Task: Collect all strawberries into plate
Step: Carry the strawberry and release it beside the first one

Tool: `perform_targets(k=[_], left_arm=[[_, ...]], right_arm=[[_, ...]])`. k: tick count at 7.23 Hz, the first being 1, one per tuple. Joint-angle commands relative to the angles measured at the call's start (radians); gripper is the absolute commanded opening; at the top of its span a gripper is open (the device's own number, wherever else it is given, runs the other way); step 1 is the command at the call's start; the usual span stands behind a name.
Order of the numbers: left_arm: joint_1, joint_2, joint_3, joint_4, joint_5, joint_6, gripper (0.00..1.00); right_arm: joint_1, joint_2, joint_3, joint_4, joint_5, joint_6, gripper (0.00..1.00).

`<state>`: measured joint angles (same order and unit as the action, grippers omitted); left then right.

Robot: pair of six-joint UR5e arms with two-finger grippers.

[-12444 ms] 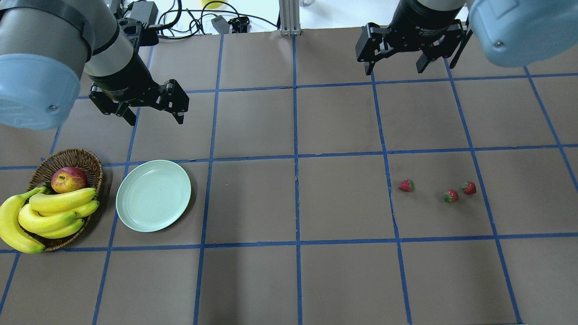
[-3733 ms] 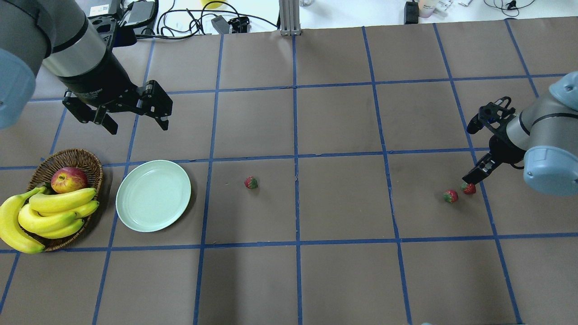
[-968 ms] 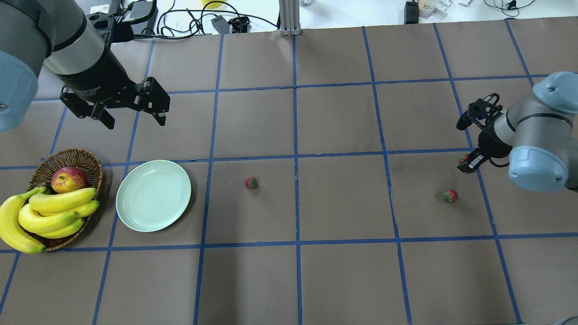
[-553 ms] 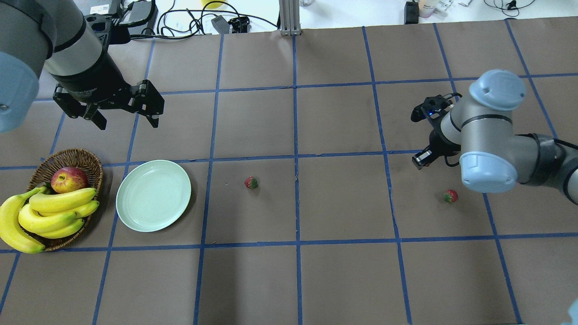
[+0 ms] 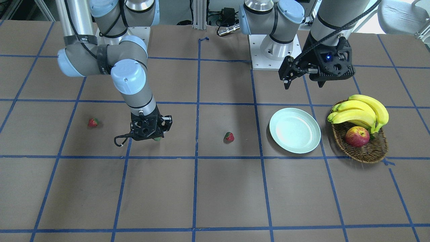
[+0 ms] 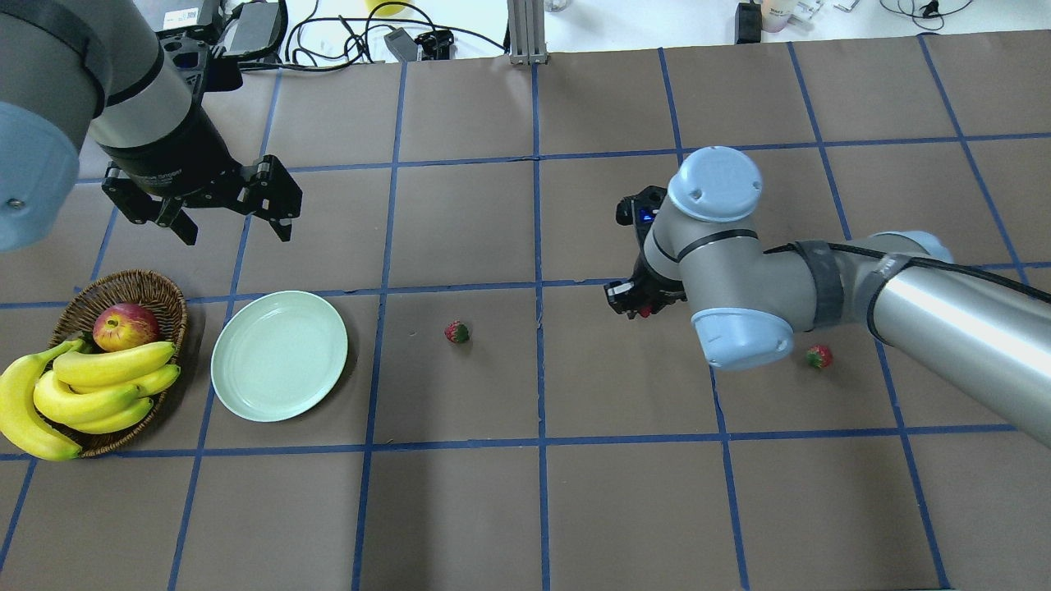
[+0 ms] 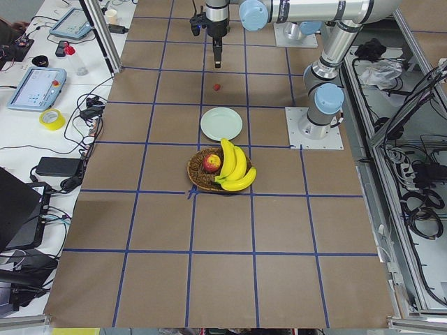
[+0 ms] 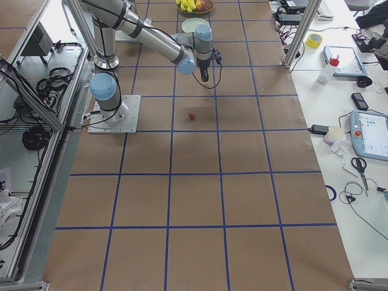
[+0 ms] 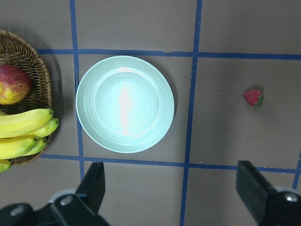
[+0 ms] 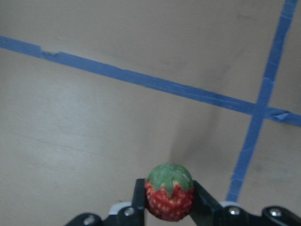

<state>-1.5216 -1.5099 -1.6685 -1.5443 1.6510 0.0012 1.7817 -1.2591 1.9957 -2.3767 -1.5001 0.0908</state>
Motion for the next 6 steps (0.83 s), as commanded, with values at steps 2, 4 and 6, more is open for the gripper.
perform_targets(k=[2, 4, 6], left_arm=[[0.0, 0.0, -0.002, 0.0, -0.005, -0.003, 1.0], [-0.002, 0.002, -0.008, 0.001, 0.0, 0.0, 1.0], [-0.002, 0.002, -0.01, 0.0, 0.004, 0.0, 1.0]], right_arm=[[0.16, 0.148, -0.176, 0.004, 0.024, 0.343, 0.22], [0.202, 0.21, -0.216, -0.004, 0.043, 0.423, 0.22], [0.205, 0.217, -0.222, -0.004, 0.044, 0.431, 0.38]])
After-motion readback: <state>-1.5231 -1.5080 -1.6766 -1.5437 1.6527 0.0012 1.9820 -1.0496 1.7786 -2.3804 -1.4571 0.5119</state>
